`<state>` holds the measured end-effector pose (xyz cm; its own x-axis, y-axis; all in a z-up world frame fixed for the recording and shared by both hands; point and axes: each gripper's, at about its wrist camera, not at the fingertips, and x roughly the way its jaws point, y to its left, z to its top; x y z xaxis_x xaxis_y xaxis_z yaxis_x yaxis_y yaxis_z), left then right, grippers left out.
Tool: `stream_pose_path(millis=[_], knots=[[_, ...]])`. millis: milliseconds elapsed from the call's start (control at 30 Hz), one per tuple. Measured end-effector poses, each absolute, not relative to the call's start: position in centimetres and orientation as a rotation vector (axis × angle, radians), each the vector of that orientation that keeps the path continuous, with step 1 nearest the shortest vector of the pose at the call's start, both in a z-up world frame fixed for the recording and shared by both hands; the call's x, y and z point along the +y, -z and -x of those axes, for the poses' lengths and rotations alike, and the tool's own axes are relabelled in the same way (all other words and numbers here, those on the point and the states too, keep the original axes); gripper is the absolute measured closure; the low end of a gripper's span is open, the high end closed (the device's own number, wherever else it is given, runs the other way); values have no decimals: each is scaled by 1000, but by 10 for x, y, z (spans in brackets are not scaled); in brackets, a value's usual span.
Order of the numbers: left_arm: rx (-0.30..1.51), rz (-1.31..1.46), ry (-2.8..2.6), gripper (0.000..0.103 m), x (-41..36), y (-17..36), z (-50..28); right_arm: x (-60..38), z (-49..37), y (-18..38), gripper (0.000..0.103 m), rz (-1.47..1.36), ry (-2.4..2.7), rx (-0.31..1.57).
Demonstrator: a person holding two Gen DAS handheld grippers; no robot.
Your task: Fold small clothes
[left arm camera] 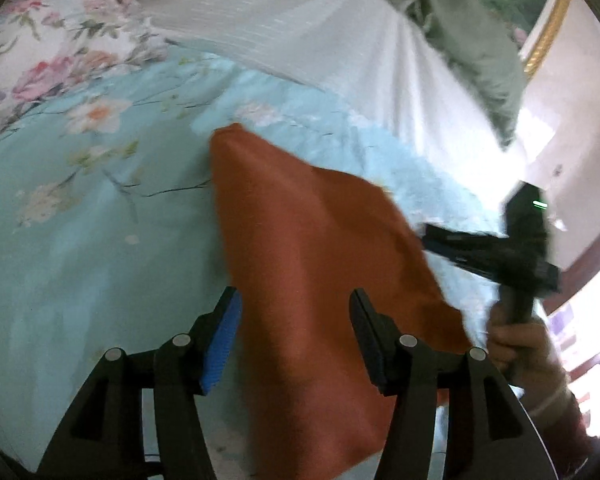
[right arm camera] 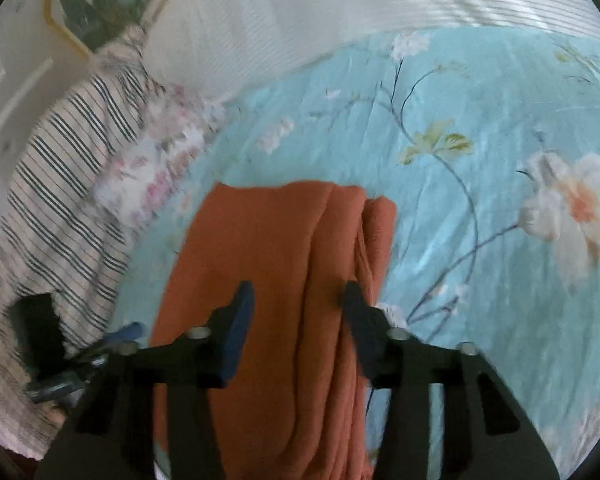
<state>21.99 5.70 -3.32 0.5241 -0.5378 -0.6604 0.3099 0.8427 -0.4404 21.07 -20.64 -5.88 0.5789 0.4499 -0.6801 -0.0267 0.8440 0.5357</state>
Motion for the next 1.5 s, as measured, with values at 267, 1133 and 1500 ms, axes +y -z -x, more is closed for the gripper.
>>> stream_pose_path(millis=[267,1133,1500], knots=[[908,197,636,48,24,39,-210,-210,-193,38,92,-539,-321,803],[906,231,576,50,14,35,-269,-186,-198,46,88,-559,-326,877],[1012,150,447,71,-5,71,-339,-208,-225,97,103,-565,-192,941]])
